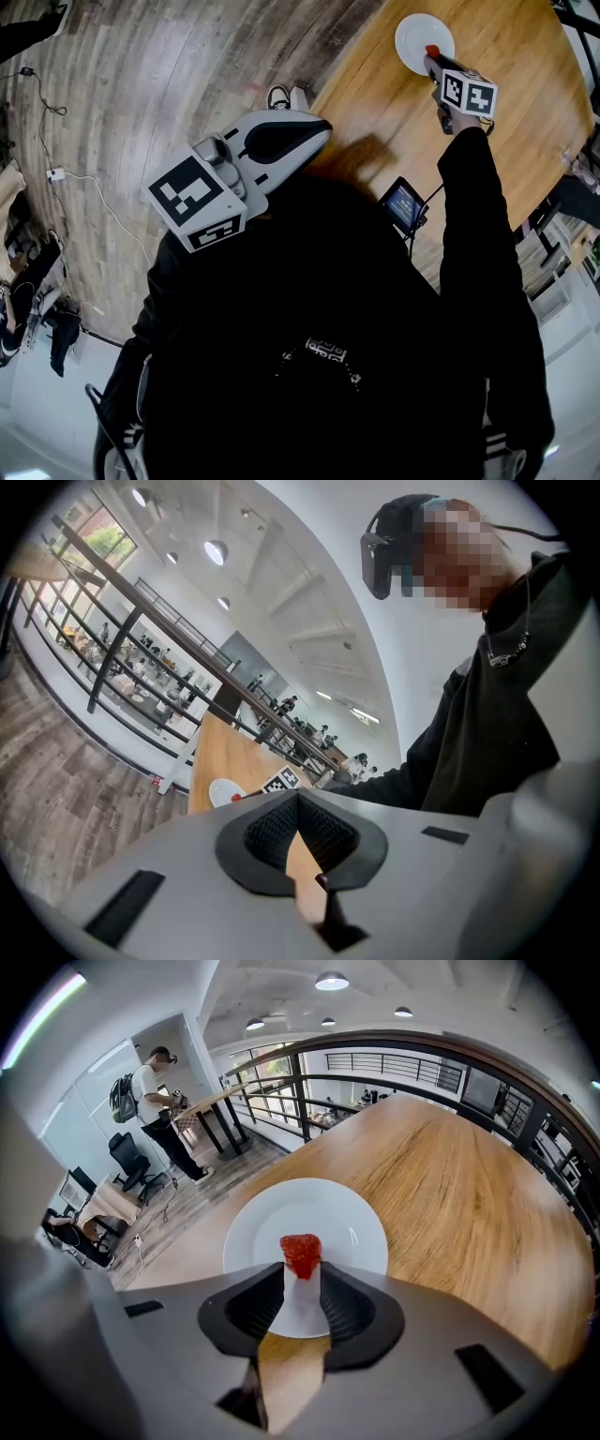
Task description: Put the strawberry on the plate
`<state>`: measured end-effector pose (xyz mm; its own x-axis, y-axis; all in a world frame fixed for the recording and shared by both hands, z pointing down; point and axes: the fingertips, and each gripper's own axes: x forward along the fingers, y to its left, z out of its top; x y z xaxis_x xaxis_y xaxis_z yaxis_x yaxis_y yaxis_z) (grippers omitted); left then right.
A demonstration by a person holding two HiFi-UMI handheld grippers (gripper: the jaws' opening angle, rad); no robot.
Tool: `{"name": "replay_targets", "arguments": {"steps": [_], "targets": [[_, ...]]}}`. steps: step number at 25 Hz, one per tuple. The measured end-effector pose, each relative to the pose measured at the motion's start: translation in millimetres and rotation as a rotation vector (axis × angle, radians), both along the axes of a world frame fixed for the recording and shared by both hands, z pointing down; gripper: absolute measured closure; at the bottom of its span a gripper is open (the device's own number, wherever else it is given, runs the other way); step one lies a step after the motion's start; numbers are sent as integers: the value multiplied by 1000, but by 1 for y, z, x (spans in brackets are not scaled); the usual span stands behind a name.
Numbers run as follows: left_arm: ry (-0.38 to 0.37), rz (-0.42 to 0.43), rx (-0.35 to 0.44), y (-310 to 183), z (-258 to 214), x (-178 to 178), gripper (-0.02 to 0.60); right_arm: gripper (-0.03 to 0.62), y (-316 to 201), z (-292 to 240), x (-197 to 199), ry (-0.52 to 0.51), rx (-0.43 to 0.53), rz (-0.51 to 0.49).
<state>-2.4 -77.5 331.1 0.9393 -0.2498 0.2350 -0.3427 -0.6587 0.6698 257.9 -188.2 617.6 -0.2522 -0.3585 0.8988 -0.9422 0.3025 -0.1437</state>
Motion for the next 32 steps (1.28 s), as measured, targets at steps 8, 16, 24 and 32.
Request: {"name": "replay_targets", "arguments": {"steps": [8, 16, 24, 32], "targets": [[5, 9, 13, 11, -4, -2, 581, 399, 6, -14, -14, -29, 31, -28], [16, 53, 57, 14, -30, -8, 581, 362, 7, -55, -27, -15, 92, -45], [17, 148, 130, 9, -43, 8, 581, 338, 21, -79, 0, -6, 142, -7], [8, 230, 217, -1, -67, 30, 581, 339, 49, -127, 27, -31, 211, 60]]}}
